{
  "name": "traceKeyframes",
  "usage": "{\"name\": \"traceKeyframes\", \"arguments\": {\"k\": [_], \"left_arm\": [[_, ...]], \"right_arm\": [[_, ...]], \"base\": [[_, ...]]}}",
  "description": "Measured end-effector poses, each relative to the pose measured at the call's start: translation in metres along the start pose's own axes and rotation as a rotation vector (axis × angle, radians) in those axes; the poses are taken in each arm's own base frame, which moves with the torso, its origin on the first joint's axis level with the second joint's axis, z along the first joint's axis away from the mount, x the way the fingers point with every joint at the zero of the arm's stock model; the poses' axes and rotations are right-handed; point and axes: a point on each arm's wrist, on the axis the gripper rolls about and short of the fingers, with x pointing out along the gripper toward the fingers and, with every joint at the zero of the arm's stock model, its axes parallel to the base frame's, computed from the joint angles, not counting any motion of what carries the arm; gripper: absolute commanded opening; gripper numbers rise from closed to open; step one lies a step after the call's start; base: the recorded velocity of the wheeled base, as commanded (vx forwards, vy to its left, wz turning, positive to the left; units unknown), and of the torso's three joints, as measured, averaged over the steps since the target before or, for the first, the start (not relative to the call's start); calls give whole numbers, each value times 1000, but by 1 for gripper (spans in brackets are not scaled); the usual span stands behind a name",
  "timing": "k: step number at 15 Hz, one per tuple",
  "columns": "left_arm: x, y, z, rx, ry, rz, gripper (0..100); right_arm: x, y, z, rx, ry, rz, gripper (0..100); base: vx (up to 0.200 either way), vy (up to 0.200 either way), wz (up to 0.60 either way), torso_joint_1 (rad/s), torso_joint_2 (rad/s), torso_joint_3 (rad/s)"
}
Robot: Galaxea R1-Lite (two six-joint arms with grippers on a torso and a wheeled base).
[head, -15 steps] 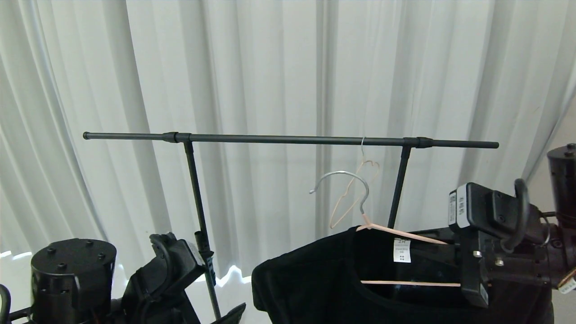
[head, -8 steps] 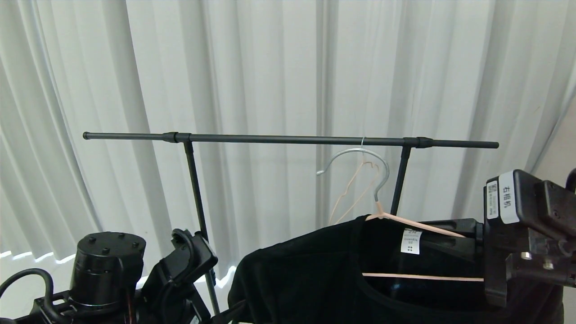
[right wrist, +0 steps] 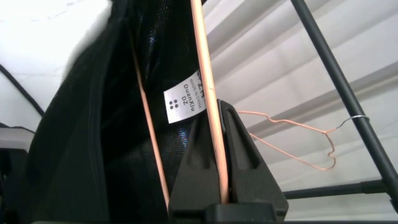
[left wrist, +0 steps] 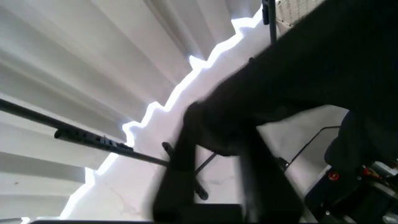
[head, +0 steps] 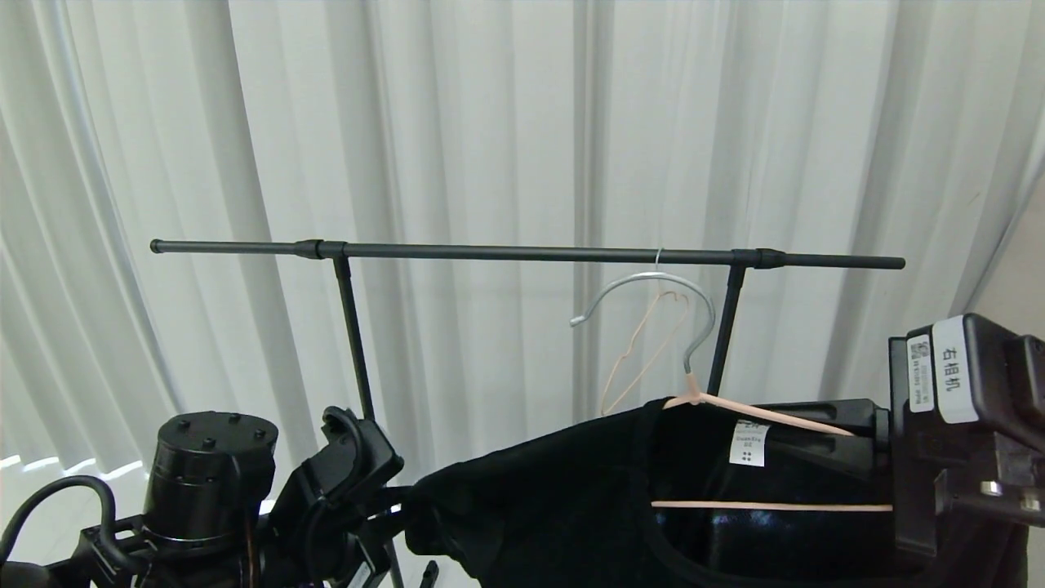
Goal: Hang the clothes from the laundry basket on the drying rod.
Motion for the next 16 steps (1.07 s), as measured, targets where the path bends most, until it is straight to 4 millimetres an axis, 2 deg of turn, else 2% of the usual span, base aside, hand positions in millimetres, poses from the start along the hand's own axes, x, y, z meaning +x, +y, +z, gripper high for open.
{"name": "traceKeyframes", "arguments": {"k": [6,9,10,14,16], "left_arm": [[-10,33,-14,-89,31,156,0],[-14,37,-14,-98,5,188,0],[-14,36,-12,-91,-7,185,100],[-15,26,-3,-67,-57,140,100],[-19,21,4,-134,-133,32,100]], "right_arm": [[-3,-5,-4,20,13,-31,0],[-3,-6,-4,32,14,-36,0],[-3,-6,-4,33,15,-36,0],[-3,-7,-5,35,21,-39,0],[-4,-11,-8,47,35,-65,0]], "base": [[0,0,0,0,0,0],[0,0,0,0,0,0],[0,0,0,0,0,0],[0,0,0,0,0,0],[0,0,0,0,0,0]]}}
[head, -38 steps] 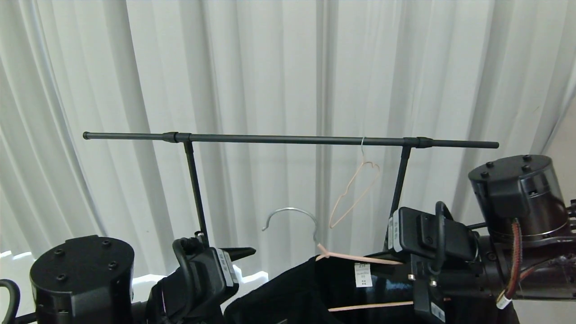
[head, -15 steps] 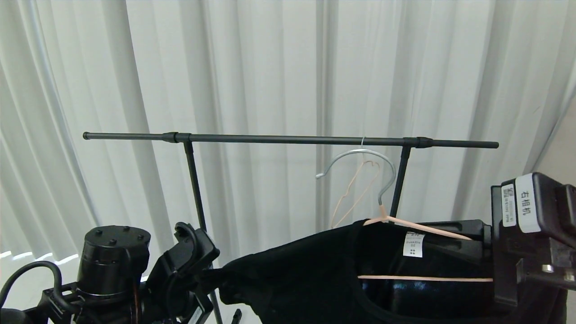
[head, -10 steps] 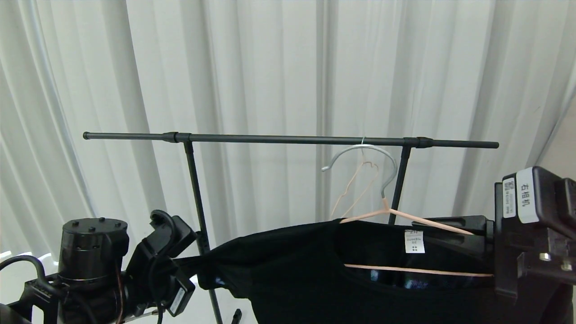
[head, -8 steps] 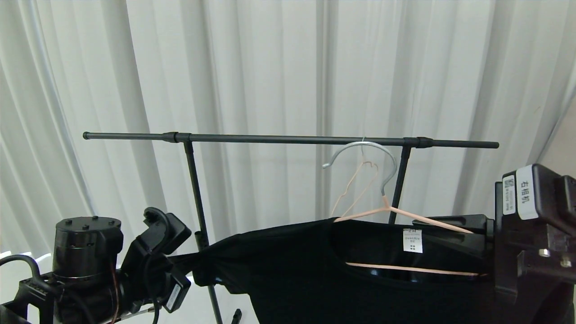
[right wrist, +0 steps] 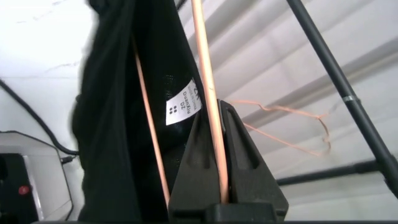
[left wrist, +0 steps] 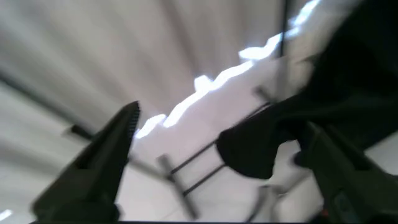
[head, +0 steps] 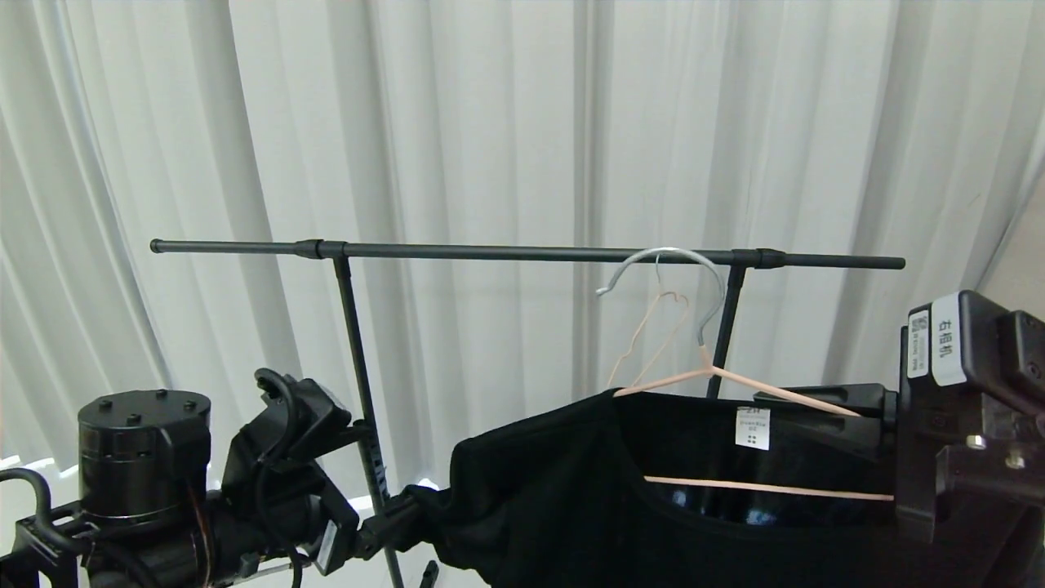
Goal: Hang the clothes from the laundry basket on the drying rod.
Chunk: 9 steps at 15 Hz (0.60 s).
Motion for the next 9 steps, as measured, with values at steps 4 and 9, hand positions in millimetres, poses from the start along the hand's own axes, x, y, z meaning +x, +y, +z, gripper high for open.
{"name": "traceKeyframes", "arguments": {"k": [4,9], "left_arm": [[-17,-7,11,-50,-100,-70,100],[-32,-2,11,-90,-114,81,100]], "right_arm": [[-7,-15,-20,80,79,-101,0],[-25,-2,-61,282,260,-268,0]], "base": [[0,0,0,0,0,0],[0,0,0,0,0,0]]}}
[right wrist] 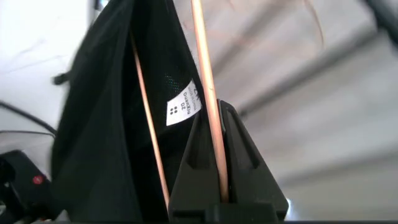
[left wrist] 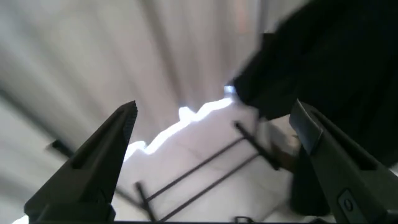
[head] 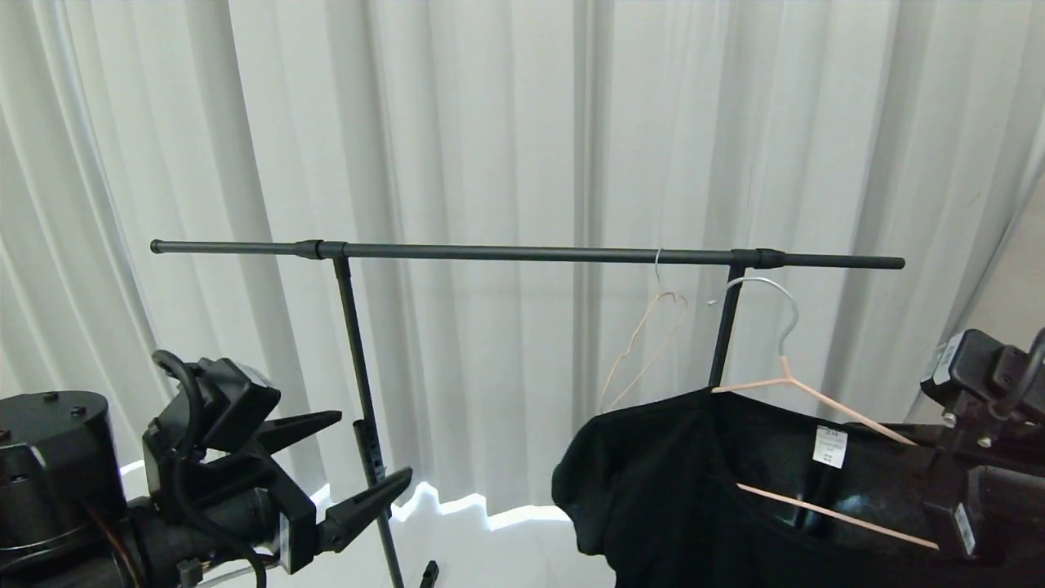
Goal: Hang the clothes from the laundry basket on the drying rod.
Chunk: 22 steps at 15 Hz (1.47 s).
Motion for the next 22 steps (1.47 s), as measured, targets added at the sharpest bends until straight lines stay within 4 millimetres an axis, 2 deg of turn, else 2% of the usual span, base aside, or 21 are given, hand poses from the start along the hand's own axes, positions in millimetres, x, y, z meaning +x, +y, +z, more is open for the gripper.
{"name": "traceKeyframes", "arguments": {"k": [3,9,11,21,22], "left_arm": [[1,10,-4,2,81,321,100],[0,12,-18,4,178,494,100],[1,13,-18,4,184,513,100],[3,13,-19,5,194,512,100],[3,13,-19,5,194,510,100]], "right_arm": [[-11,1,-15,131,78,-197,0],[-15,-3,-22,261,109,-337,0],[-16,-5,-22,269,110,-354,0],[-17,-6,-23,272,109,-359,0],[-16,-5,-24,272,113,-357,0]], "base": [[0,0,0,0,0,0],[0,0,0,0,0,0],[0,0,0,0,0,0],[0,200,0,3,3,2],[0,0,0,0,0,0]]}}
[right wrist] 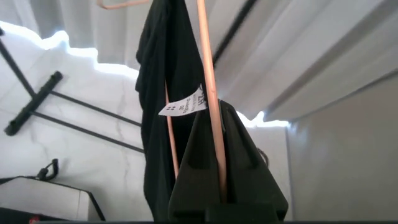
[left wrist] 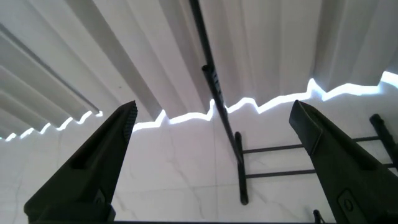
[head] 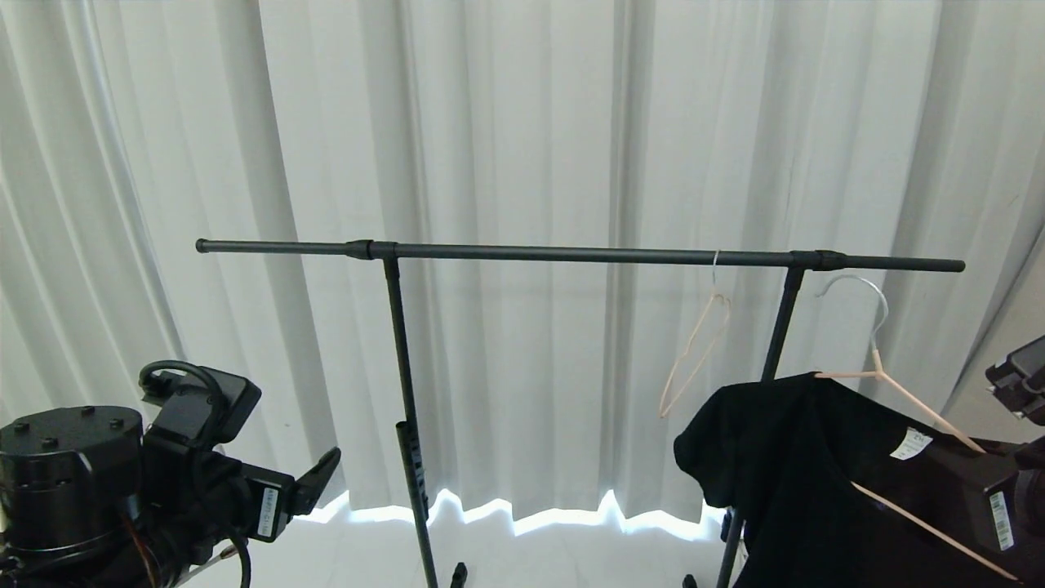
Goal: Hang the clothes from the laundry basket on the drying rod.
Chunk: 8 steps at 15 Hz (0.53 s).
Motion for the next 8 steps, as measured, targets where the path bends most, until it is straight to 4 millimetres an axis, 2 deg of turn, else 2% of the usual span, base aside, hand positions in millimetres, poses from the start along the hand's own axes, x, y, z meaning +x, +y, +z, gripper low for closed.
{"name": "traceKeyframes", "arguments": {"k": [4,8], "left_arm": [[0,-5,1,13,-7,-27,100],[0,-10,1,26,-4,-51,100]], "right_arm": [[5,5,1,31,2,27,0],[23,26,12,121,-43,113,0]], "base": [[0,0,0,0,0,0],[0,0,0,0,0,0]]}}
